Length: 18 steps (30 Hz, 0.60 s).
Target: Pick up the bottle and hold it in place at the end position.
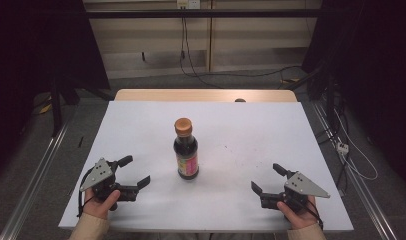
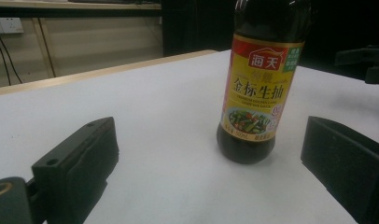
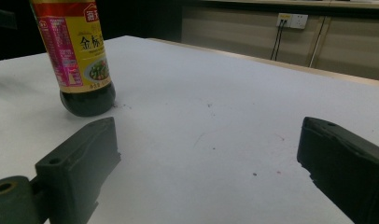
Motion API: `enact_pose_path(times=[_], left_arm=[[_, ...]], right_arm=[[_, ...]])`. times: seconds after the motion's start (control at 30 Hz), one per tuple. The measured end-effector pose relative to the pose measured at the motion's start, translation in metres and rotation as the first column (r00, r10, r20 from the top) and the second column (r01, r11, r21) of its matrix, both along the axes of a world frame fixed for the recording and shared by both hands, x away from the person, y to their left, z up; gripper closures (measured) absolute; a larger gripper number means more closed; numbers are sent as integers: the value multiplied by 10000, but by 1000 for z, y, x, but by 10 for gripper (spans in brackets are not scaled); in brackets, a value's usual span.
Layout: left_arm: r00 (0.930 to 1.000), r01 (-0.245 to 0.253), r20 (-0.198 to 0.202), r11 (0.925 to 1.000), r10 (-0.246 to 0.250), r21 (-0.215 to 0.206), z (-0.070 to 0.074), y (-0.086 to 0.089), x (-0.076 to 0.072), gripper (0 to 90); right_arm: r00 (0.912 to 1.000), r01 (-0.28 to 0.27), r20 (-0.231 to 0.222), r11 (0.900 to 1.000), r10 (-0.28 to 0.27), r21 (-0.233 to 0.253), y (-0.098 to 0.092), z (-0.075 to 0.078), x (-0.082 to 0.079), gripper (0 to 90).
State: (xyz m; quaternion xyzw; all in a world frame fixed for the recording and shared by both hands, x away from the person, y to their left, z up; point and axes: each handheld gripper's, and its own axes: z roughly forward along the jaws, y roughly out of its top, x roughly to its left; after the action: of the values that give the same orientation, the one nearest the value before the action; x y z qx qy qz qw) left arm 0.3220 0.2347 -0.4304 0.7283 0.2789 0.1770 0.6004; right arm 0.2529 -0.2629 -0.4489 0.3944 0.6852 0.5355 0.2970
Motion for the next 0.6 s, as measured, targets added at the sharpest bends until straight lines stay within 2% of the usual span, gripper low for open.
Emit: enact_pose_path(times=[0.07, 0.13, 0.23, 0.47, 0.6], left_arm=[[10000, -17, 23, 10000, 16, 92, 0, -1, 0, 38], [10000, -42, 10, 10000, 42, -29, 0, -2, 0, 38], [9999, -51, 152, 9999, 50, 99, 3, -3, -1, 32], [9998, 25, 195, 10000, -23, -95, 5, -9, 0, 23], [9998, -50, 174, 10000, 51, -49, 8, -13, 1, 25]], right_arm=[[10000, 15, 4, 10000, -15, 48, 0, 0, 0, 46], [10000, 14, 13, 10000, -14, 47, 0, 1, 0, 46], [10000, -5, 65, 10000, 5, 11, 0, 1, -1, 46], [10000, -51, 79, 10000, 52, -9, 2, 1, 0, 47], [9999, -81, 62, 10000, 81, -42, 3, 1, 1, 47]])
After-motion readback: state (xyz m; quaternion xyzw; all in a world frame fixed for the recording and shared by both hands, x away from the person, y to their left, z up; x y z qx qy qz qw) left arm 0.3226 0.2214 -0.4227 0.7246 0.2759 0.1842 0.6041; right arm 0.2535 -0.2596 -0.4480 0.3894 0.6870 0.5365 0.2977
